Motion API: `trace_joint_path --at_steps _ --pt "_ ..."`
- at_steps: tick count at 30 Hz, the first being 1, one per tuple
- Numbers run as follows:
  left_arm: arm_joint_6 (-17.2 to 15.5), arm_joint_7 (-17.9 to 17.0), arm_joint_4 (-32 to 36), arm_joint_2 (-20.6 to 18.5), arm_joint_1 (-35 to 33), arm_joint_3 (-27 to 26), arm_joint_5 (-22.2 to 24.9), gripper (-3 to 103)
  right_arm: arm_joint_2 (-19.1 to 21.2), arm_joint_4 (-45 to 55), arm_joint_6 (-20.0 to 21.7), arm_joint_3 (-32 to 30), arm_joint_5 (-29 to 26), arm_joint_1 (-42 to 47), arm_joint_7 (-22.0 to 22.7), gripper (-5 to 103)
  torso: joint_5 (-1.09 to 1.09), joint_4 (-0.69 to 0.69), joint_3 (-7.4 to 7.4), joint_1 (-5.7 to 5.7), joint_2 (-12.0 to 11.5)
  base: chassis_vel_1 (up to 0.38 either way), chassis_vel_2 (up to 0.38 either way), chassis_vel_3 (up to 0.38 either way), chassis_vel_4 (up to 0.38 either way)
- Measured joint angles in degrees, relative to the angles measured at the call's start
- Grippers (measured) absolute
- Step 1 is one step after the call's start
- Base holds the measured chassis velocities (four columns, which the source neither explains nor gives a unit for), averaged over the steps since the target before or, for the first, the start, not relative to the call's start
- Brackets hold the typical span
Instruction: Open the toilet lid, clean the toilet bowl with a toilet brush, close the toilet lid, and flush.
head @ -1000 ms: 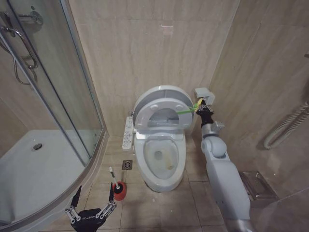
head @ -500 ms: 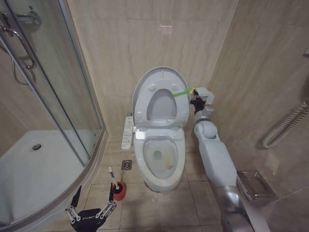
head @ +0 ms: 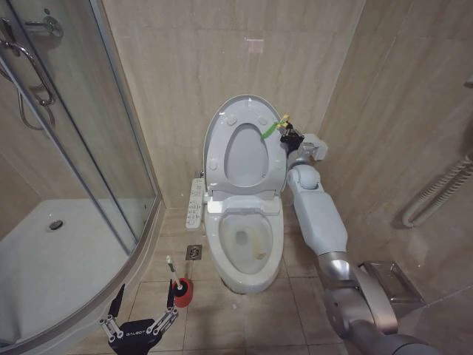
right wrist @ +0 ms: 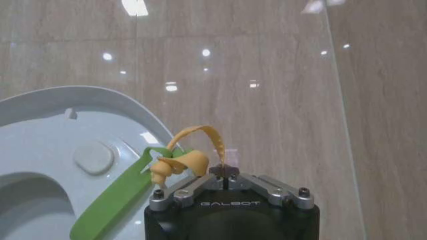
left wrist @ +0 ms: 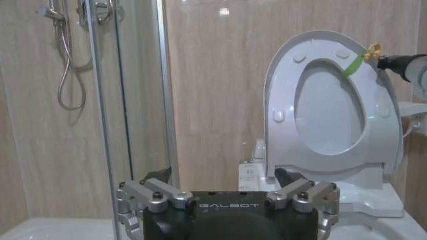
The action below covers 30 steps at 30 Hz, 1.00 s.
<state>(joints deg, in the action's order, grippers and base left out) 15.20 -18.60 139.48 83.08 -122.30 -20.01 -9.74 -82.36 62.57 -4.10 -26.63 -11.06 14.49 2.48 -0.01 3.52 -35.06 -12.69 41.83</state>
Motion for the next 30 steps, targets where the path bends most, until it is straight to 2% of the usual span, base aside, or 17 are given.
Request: trace_joint_path --at_steps 12,16,17,22,23,25,26,30 --pt "0.0 0.0 0.0 0.0 0.0 0.0 0.0 100 1.58 7.22 2.99 -0.03 -3.8 4.93 0.65 0 0.01 -0.01 0.0 0.0 0.0 0.0 0.0 0.0 0.0" --pt "0.0 0.0 0.0 0.0 0.0 -0.01 0.0 100 2.24 9.86 3.96 0.44 -5.31 6.95 0.94 0 0.01 0.04 0.01 0.01 0.01 0.0 0.0 0.0 0.0" --pt "0.0 0.0 0.01 0.01 0.0 0.0 0.0 100 2.41 11.01 4.44 0.69 -5.78 7.98 1.05 6 0.01 0.02 0.01 0.01 0.01 0.0 0.0 0.0 0.0" --pt "0.0 0.0 0.0 0.0 0.0 0.0 0.0 100 2.9 15.55 6.76 1.01 -7.77 11.2 1.91 6 0.01 0.06 0.01 0.01 0.01 0.0 0.0 0.0 0.0" --pt "0.0 0.0 0.0 0.0 0.0 0.0 0.0 100 3.13 17.2 7.76 1.18 -8.11 12.06 2.11 33 0.02 0.08 0.01 0.01 0.01 0.0 0.0 0.0 0.0" --pt "0.0 0.0 0.0 0.0 0.0 0.0 0.0 100 3.34 18.74 8.36 1.42 -8.31 12.82 2.15 33 0.01 0.07 0.01 0.01 0.01 0.0 0.0 0.0 0.0" --pt "0.0 0.01 0.0 0.01 0.0 0.08 0.0 100 3.49 20.72 9.22 1.88 -8.61 13.9 2.18 33 0.02 -0.06 0.0 0.01 0.0 0.0 0.0 0.0 0.0" --pt "0.0 0.0 0.0 0.0 0.0 -0.01 0.0 100 4.42 26.13 10.75 1.86 -9.53 17.14 3.14 33 -0.03 -0.07 0.01 0.01 0.01 0.0 0.0 0.0 0.0"
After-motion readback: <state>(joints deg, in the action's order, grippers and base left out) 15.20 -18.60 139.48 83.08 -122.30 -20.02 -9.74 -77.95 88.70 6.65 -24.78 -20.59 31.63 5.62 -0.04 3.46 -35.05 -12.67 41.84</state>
